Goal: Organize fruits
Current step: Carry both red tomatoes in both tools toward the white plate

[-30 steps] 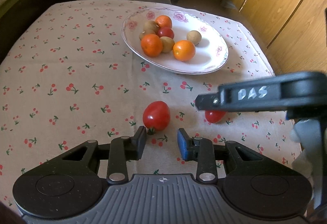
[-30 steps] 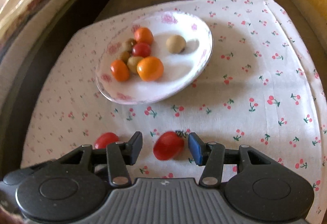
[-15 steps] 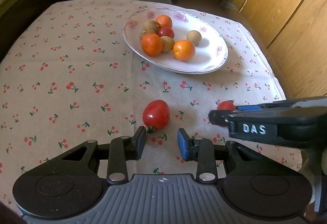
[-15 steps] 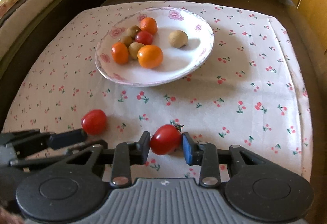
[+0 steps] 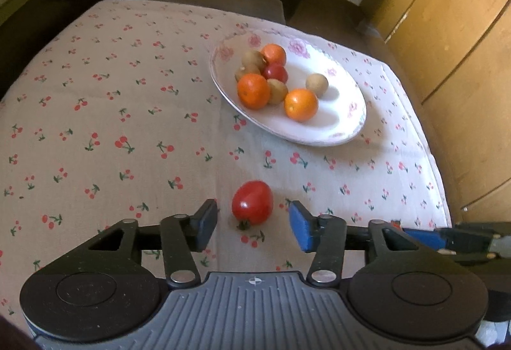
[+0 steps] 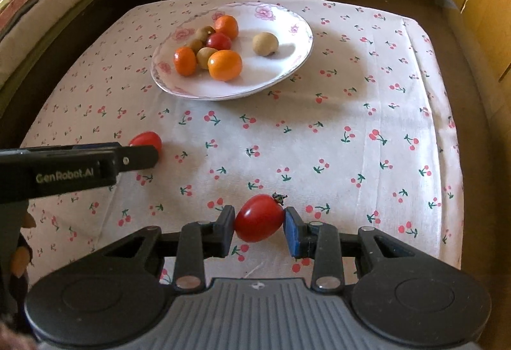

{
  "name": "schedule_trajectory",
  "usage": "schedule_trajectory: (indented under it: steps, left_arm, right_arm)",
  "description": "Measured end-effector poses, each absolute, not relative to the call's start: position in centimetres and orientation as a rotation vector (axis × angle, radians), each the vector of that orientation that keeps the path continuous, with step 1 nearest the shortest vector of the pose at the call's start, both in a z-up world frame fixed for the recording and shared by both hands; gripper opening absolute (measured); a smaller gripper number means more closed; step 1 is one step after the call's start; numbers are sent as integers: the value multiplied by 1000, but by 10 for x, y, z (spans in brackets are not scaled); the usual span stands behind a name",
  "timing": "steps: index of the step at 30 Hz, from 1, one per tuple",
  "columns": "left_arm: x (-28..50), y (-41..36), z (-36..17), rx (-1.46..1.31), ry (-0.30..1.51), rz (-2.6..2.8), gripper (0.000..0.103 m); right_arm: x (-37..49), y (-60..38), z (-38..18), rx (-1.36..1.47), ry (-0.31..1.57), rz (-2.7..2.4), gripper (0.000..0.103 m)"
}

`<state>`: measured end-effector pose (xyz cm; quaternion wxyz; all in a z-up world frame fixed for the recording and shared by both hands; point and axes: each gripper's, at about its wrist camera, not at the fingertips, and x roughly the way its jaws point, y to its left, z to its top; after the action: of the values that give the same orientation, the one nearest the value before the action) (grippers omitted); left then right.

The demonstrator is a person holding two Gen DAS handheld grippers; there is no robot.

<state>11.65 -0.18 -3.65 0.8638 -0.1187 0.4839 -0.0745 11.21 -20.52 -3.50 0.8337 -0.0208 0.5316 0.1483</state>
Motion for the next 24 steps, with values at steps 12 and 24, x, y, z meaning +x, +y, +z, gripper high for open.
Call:
schedule_trajectory:
  steps: [12, 24]
  left_arm:
    - [124, -28, -46, -100, 1011, -134, 45]
    - [111, -24, -41, -61, 1024, -146, 37]
  right_arm:
    - [120, -199, -38, -49, 1123, 321, 35]
    - [119, -192, -40, -99, 1117, 326, 35]
